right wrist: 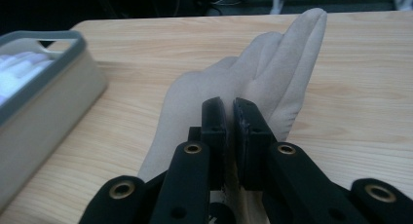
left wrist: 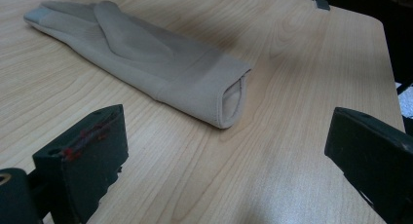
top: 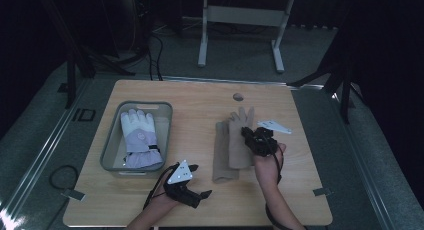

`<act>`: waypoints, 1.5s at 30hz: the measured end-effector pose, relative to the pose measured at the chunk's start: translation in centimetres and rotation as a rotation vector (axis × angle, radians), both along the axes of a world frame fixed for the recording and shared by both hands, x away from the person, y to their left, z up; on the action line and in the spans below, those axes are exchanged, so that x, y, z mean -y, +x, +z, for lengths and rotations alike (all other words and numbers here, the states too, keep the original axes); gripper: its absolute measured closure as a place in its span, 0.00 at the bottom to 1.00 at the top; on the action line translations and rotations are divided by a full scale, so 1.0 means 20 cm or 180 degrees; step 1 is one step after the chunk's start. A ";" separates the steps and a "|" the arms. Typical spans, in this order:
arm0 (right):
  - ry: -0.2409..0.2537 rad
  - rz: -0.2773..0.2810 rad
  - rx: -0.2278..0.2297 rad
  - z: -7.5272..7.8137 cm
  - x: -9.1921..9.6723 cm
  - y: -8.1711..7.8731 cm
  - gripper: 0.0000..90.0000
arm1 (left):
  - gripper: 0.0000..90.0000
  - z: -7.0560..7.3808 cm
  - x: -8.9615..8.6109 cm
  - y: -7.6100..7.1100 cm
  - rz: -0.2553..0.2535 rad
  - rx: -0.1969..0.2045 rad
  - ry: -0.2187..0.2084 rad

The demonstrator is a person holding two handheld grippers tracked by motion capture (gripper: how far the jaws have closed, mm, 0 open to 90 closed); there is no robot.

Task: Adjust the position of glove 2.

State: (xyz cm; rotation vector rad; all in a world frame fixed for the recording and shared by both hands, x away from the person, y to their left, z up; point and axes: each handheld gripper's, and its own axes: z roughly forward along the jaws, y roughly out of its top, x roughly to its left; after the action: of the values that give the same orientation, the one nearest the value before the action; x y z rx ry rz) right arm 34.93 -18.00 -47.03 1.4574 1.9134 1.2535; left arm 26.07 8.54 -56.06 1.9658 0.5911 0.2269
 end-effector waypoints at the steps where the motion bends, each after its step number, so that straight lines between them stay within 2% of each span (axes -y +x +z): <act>1: 0.0003 0.0010 -0.0003 -0.01 -0.05 0.00 0.93 | 0.02 0.00 0.00 0.00 -0.0005 -0.0003 -0.0003; 5: 0.0013 -0.0063 -0.0015 -0.04 -0.12 0.01 0.93 | 0.02 0.00 0.00 0.00 -0.0011 0.0000 -0.0015; 7: 0.0076 -0.0076 -0.0086 -0.08 -0.14 0.01 0.93 | 0.02 0.00 0.00 0.00 -0.0015 0.0000 -0.0015; 12: 0.0103 -0.0108 -0.0212 -0.18 -0.17 0.00 0.93 | 0.02 0.00 0.00 0.00 -0.0023 0.0010 -0.0015; 13: 0.0103 -0.0108 -0.0212 -0.18 -0.17 0.00 0.93 | 0.02 0.00 0.00 0.00 -0.0027 0.0011 -0.0011; 14: 0.0101 -0.0117 -0.0260 -0.22 -0.18 0.00 0.93 | 0.02 0.00 0.00 0.00 -0.0031 0.0010 -0.0007; 15: 0.0101 -0.0117 -0.0260 -0.22 -0.18 0.00 0.93 | 0.02 0.00 0.00 0.00 -0.0031 0.0010 -0.0007; 19: 0.0016 -0.0144 -0.0389 -0.30 -0.19 -0.02 0.91 | 0.02 0.00 0.00 0.00 -0.0031 0.0006 -0.0002; 23: -0.0084 -0.0149 -0.0440 -0.36 -0.19 -0.02 0.89 | 0.02 0.00 0.00 0.00 -0.0031 0.0005 0.0008; 27: -0.0162 -0.0111 -0.0468 -0.39 -0.20 -0.01 0.86 | 0.02 0.00 0.00 0.00 -0.0034 0.0003 0.0009; 30: -0.0146 -0.0049 -0.0506 -0.38 -0.19 0.00 0.78 | 0.02 0.00 0.00 0.00 -0.0065 -0.0012 -0.0002; 31: -0.0146 -0.0049 -0.0506 -0.38 -0.19 0.00 0.78 | 0.02 0.00 0.01 0.00 -0.0093 -0.0049 0.0029; 32: -0.0164 -0.0042 -0.0482 -0.36 -0.18 -0.01 0.73 | 0.03 0.01 0.01 -0.01 -0.0106 -0.0056 0.0071; 33: -0.0164 -0.0042 -0.0482 -0.36 -0.18 -0.01 0.73 | 0.03 0.01 0.01 -0.01 -0.0099 -0.0014 0.0107; 34: -0.0215 0.0047 -0.0476 -0.34 -0.16 0.00 0.65 | 0.03 0.00 0.02 -0.02 -0.0085 0.0036 0.0106; 35: -0.0215 0.0047 -0.0476 -0.34 -0.16 0.00 0.65 | 0.03 0.00 0.02 -0.02 -0.0094 0.0065 0.0108; 36: -0.0250 0.0108 -0.0419 -0.33 -0.13 0.00 0.58 | 0.03 0.01 0.02 -0.02 -0.0091 0.0070 0.0098; 38: -0.0250 0.0109 -0.0394 -0.32 -0.12 0.00 0.54 | 0.03 0.01 0.02 -0.02 -0.0088 0.0090 0.0084; 39: -0.0169 0.0216 -0.0367 -0.30 -0.07 0.01 0.48 | 0.03 0.01 0.02 -0.02 -0.0083 0.0098 0.0080; 40: -0.0169 0.0216 -0.0367 -0.30 -0.07 0.01 0.48 | 0.03 0.01 0.02 -0.02 -0.0095 0.0094 0.0068; 42: -0.0065 0.0438 -0.0402 -0.28 -0.04 0.02 0.35 | 0.04 0.01 0.02 -0.02 -0.0111 0.0106 0.0028; 44: 0.0033 0.0756 -0.0408 -0.27 -0.02 0.03 0.27 | 0.04 0.01 0.02 -0.02 -0.0090 0.0160 0.0041; 45: 0.0068 0.0855 -0.0405 -0.27 -0.02 0.03 0.21 | 0.04 0.01 0.02 -0.02 -0.0083 0.0153 0.0035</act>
State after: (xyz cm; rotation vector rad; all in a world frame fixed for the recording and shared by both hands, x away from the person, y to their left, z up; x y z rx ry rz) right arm 35.46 -17.67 -52.36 1.3526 2.2471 1.3269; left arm 25.64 8.05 -55.77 1.9720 0.5337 0.2608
